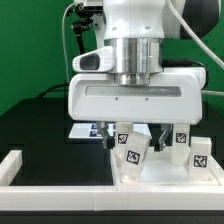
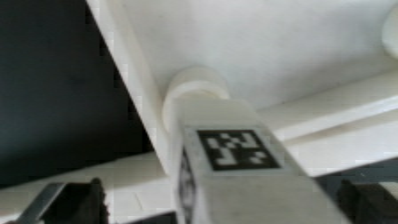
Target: Assemble square table
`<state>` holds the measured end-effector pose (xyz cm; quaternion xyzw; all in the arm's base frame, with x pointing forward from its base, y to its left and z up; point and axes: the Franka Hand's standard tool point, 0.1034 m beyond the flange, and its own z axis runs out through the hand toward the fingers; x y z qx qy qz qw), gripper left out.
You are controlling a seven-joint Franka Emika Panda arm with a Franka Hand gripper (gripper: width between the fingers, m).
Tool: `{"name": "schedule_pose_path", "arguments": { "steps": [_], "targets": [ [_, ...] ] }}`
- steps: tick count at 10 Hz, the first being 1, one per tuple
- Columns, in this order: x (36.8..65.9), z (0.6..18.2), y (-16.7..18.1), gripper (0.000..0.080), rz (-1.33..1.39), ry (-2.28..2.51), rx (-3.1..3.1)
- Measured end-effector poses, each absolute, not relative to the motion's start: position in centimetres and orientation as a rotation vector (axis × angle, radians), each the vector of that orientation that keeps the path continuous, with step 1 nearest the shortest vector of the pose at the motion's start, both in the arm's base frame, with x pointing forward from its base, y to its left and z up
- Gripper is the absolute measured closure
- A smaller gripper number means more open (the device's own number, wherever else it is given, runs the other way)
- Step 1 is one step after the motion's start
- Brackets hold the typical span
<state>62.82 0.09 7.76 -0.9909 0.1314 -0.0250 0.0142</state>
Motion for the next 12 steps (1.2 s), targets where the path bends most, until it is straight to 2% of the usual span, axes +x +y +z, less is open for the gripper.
{"name": "schedule_pose_path", "arguments": {
  "steps": [2, 3, 4, 5, 6, 9, 12],
  "targets": [
    [63.1, 7.78, 0.13, 0.015, -0.104, 0.443, -3.081],
    [63.1, 7.77, 0.04, 0.0262, -0.104, 0.444, -3.082],
    [63.09, 7.75, 0.06, 0.0422, -0.103, 0.498, -3.072],
    [63.09, 7.72, 0.07, 0.0422, -0.1, 0.61, -3.049],
    [63.08, 7.71, 0.07, 0.0513, -0.098, 0.734, -3.019],
    [63.01, 7.55, -0.17, 0.0513, -0.152, 1.184, -2.852],
    [62.74, 7.43, -0.7, 0.0513, -0.093, 1.719, -2.476]
  ]
}}
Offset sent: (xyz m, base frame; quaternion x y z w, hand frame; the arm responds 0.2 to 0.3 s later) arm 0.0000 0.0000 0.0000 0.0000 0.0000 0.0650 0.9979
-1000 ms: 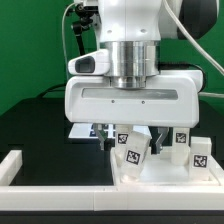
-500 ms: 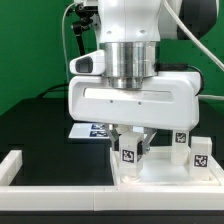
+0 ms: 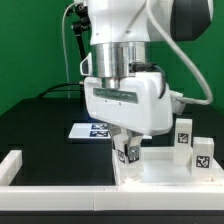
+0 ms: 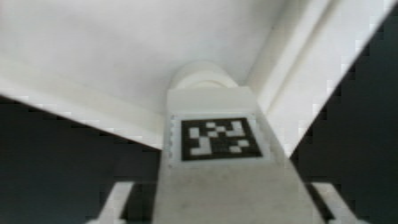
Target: Assemble square table
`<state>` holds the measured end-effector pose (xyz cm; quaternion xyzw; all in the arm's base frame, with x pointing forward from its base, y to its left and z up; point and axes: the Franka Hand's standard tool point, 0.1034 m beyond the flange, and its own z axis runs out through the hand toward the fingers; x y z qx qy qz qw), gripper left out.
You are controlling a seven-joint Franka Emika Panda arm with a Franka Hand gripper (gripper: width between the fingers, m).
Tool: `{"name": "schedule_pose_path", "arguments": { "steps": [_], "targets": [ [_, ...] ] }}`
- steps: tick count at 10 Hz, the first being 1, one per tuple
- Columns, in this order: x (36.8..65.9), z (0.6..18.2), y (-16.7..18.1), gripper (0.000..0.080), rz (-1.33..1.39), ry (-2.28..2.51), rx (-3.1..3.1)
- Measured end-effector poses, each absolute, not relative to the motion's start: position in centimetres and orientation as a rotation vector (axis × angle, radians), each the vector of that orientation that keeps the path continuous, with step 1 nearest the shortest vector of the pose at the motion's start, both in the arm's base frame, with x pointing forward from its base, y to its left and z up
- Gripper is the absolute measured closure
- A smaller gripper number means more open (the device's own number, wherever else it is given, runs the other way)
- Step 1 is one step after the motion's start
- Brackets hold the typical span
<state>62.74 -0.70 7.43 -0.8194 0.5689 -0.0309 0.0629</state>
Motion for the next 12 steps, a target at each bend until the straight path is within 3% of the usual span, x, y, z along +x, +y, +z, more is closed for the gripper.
{"name": "schedule_pose_path", "arguments": {
  "steps": [6, 8, 9, 10, 12],
  "targets": [
    [62.5, 7.4, 0.0, 0.0511, -0.016, 2.229, -2.019],
    [62.5, 7.3, 0.1, 0.0254, -0.019, 2.177, -2.084],
    [62.4, 7.4, 0.4, 0.0254, -0.036, 1.954, -2.338],
    [62.4, 7.4, 0.4, 0.0169, -0.06, 1.742, -2.505],
    [62.1, 7.4, 0.0, 0.0153, -0.075, 1.601, -2.6]
  ]
}}
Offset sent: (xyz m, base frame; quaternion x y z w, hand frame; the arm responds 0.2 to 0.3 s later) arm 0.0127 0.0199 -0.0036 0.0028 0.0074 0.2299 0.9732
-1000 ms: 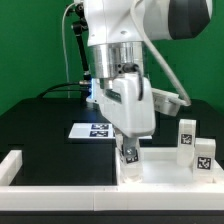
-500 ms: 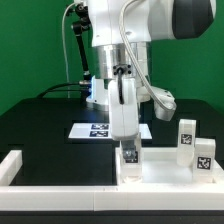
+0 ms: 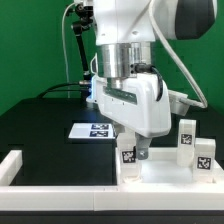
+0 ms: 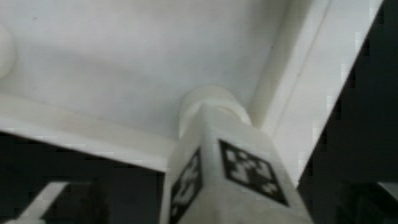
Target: Assemble square table
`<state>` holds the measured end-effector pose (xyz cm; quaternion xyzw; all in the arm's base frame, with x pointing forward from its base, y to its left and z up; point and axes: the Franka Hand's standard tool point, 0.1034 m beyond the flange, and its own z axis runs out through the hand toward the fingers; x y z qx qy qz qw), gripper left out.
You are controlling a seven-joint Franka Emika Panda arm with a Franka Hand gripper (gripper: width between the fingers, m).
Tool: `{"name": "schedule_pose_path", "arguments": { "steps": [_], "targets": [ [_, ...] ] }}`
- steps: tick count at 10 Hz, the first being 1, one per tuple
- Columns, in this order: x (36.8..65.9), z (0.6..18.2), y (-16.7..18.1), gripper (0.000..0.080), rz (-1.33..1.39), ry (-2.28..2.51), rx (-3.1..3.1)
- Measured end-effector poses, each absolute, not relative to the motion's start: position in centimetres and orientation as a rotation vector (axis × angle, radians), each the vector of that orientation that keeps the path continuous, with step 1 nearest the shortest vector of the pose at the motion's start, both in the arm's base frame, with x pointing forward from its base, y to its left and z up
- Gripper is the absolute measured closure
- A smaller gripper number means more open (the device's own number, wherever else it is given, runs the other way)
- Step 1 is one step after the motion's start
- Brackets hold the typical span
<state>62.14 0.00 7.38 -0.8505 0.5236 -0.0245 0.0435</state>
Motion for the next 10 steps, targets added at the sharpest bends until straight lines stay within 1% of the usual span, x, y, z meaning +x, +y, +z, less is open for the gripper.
{"name": "schedule_pose_path", "arguments": {
  "steps": [2, 3, 4, 5, 7, 8, 9, 10],
  "targets": [
    [62.22, 7.36, -0.06, 0.015, -0.102, 1.378, -2.736],
    [62.59, 7.39, -0.03, 0.0151, -0.183, 1.079, -2.885],
    [62.88, 7.42, 0.4, 0.0151, -0.245, 0.919, -2.953],
    [62.88, 7.4, 0.91, 0.015, -0.249, 0.868, -2.972],
    [62.86, 7.34, 0.63, 0.0151, -0.247, 0.885, -2.966],
    [62.85, 7.31, 0.66, 0.0248, -0.246, 0.903, -2.959],
    [62.84, 7.29, 0.71, 0.0382, -0.243, 0.992, -2.925],
    [62.82, 7.26, 0.74, 0.0382, -0.239, 1.092, -2.883]
  ]
}}
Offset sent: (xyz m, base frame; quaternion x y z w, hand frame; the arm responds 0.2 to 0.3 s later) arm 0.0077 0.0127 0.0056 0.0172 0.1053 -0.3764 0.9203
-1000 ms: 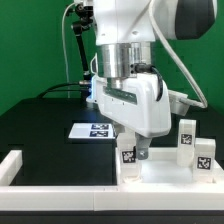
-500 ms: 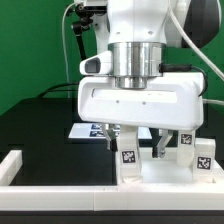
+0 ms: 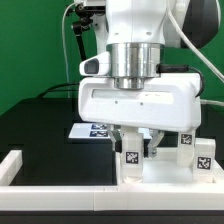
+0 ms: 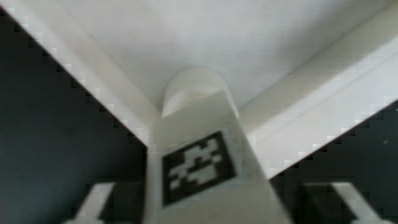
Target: Assemble square table
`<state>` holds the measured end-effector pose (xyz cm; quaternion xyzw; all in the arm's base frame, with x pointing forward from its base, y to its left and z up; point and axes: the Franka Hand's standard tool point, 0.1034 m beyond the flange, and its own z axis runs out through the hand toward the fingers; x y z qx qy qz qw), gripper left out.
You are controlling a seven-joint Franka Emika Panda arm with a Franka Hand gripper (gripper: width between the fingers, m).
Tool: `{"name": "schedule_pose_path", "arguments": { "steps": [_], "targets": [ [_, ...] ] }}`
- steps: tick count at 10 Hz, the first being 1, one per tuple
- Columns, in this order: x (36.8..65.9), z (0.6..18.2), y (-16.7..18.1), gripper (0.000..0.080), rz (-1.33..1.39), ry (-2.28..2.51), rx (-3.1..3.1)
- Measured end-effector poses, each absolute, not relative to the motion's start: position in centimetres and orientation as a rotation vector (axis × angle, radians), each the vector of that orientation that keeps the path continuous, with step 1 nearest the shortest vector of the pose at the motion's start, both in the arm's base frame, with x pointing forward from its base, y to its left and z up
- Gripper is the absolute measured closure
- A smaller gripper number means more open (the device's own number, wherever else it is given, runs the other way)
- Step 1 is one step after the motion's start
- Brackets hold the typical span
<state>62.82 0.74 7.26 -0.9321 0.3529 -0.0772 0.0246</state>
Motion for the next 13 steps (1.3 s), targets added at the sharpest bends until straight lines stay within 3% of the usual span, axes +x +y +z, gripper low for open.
{"name": "schedule_pose_path", "arguments": {
  "steps": [1, 7, 10, 12, 13],
  "targets": [
    [62.79, 7.25, 0.65, 0.0511, -0.235, 1.17, -2.849],
    [62.36, 6.96, 0.38, 0.0511, -0.1, 2.209, -1.966],
    [62.18, 6.92, 0.38, 0.0509, -0.079, 2.363, -1.701],
    [62.24, 6.91, 0.38, 0.0265, -0.107, 2.258, -1.858],
    [62.47, 7.17, 0.47, 0.0265, -0.153, 2.043, -2.106]
  ]
}}
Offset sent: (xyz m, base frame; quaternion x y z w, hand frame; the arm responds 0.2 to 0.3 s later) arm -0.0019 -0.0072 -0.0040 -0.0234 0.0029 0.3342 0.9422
